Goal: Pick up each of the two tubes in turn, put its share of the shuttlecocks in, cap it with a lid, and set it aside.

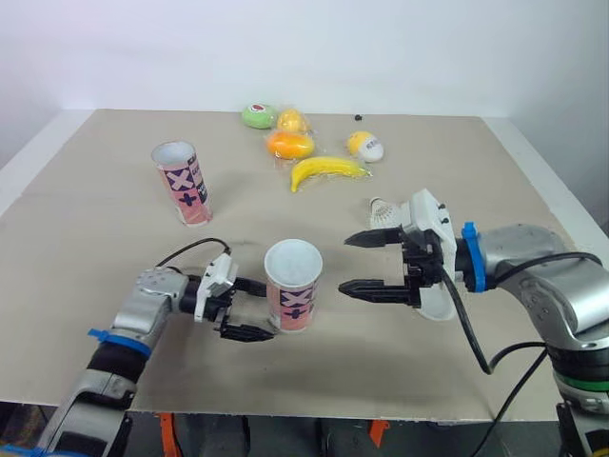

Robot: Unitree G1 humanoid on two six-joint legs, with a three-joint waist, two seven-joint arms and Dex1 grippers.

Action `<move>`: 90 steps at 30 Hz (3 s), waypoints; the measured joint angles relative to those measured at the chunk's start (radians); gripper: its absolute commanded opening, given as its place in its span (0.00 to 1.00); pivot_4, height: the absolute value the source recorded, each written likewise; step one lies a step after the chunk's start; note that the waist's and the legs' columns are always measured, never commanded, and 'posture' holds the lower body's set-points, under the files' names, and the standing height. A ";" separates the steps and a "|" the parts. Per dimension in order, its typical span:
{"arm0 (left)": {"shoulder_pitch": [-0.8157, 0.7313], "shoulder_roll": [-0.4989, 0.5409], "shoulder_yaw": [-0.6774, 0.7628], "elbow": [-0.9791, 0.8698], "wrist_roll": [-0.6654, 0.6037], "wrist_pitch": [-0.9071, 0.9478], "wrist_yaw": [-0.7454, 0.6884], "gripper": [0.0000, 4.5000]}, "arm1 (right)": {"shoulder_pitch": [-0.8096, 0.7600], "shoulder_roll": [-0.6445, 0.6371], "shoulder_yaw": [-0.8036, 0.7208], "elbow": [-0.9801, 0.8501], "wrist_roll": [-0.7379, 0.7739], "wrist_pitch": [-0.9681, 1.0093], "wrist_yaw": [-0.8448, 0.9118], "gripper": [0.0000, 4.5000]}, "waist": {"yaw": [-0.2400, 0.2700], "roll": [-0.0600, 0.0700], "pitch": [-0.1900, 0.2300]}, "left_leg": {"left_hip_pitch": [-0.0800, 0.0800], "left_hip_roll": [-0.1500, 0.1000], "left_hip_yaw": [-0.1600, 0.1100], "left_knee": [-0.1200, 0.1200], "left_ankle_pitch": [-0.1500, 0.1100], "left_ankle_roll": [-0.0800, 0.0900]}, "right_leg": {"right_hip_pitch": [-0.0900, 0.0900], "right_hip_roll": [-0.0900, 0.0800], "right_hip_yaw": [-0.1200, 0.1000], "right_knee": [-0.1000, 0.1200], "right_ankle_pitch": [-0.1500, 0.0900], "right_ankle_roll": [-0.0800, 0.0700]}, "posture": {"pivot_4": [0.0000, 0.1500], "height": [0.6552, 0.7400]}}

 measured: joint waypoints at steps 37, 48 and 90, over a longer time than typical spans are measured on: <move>0.147 0.143 0.208 -0.448 -0.261 0.227 0.148 1.00 | -0.015 0.294 0.248 0.173 -0.167 -0.242 0.007 1.00 | 0.001 -0.007 0.006 | -0.001 0.001 0.000 0.001 0.000 -0.001 | 0.000 0.001 -0.001 0.000 0.001 0.000 | 1.00 0.91; 0.138 0.138 0.177 -0.435 -0.253 0.222 0.148 1.00 | -0.045 0.332 0.285 0.250 -0.197 -0.287 0.068 1.00 | 0.001 -0.007 0.006 | -0.001 0.001 0.000 0.002 0.000 -0.001 | 0.000 0.001 -0.001 0.000 0.001 0.000 | 1.00 0.91; -0.047 -0.055 0.094 -0.296 -0.211 0.167 0.179 1.00 | -0.077 0.071 -0.204 0.343 -0.041 -0.195 -0.034 0.64 | 0.015 -0.007 0.006 | -0.001 0.000 -0.001 0.005 0.000 -0.001 | 0.003 0.000 0.000 0.000 0.003 0.002 | 1.00 0.91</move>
